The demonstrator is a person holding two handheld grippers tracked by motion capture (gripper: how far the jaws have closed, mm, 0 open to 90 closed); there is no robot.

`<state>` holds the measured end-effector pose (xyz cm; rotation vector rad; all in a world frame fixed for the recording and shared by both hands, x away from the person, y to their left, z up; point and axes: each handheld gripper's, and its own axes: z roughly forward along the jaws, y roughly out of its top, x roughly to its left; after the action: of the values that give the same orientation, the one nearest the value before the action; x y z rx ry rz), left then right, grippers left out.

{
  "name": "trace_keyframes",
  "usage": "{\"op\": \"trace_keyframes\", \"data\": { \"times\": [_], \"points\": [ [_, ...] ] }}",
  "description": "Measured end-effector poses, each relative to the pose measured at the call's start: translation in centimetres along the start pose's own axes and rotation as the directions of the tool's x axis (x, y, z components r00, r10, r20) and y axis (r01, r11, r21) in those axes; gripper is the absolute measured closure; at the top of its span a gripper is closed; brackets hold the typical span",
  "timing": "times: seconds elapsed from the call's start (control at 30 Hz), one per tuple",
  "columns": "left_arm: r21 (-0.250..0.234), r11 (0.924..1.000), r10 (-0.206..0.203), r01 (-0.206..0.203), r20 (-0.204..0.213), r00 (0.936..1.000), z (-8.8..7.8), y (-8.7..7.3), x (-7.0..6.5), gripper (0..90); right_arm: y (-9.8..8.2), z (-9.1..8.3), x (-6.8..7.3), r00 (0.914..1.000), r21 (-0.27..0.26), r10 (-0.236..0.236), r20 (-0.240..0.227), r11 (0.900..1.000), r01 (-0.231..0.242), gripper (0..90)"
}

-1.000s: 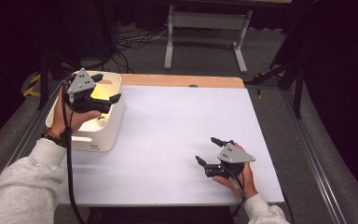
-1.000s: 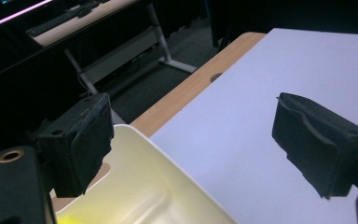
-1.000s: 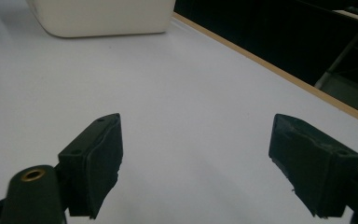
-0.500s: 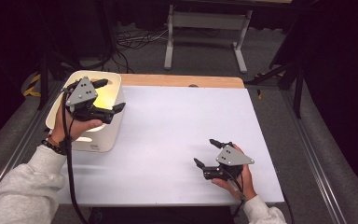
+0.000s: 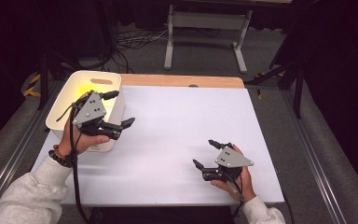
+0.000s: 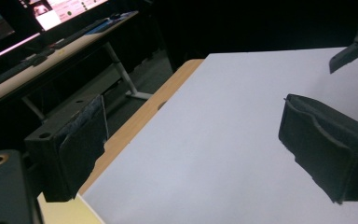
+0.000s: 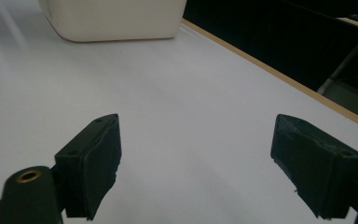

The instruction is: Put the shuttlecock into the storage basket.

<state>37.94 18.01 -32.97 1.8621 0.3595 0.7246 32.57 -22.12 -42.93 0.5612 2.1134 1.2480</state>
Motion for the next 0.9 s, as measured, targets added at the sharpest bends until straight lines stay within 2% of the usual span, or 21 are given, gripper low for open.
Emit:
{"op": "trace_keyframes", "data": {
  "times": [0.33, 0.5, 0.7, 0.77, 0.83, 0.9],
  "points": [
    [-0.022, 0.9994, 0.028, -0.027, 0.040, 0.9988, 0.3, 0.1, -2.2, 8.7, 0.1, 0.0, 0.2, 1.0000, -0.001, -0.003, -0.005, 1.000, 0.003, 16.6],
    [-0.034, 0.9987, 0.041, -0.039, 0.038, 0.9985, 0.3, -0.2, -3.2, 9.1, 0.0, 0.1, 0.1, 1.0000, 0.002, -0.004, -0.006, 1.000, 0.004, 16.6],
    [-0.026, 0.9978, 0.062, -0.061, 0.025, 0.9978, 0.4, -1.1, -4.3, 9.1, 0.0, 0.1, 0.2, 0.9999, 0.004, -0.008, -0.009, 1.000, 0.008, 16.6],
    [-0.033, 0.9983, 0.049, -0.048, 0.035, 0.9982, 0.4, -1.6, -4.7, 9.2, 0.0, 0.2, 0.2, 0.9999, 0.006, -0.010, -0.010, 1.000, 0.010, 16.6],
    [-0.019, 0.9970, 0.075, -0.075, 0.020, 0.9970, 0.7, -2.3, -5.5, 9.1, 0.0, 0.2, 0.2, 0.9999, 0.003, -0.010, -0.009, 1.000, 0.010, 16.6],
    [-0.015, 0.9975, 0.069, -0.069, 0.031, 0.9971, 0.8, -2.7, -5.9, 9.0, 0.0, 0.2, 0.2, 0.9999, 0.005, -0.009, -0.008, 1.000, 0.009, 16.6]
  ]
}}
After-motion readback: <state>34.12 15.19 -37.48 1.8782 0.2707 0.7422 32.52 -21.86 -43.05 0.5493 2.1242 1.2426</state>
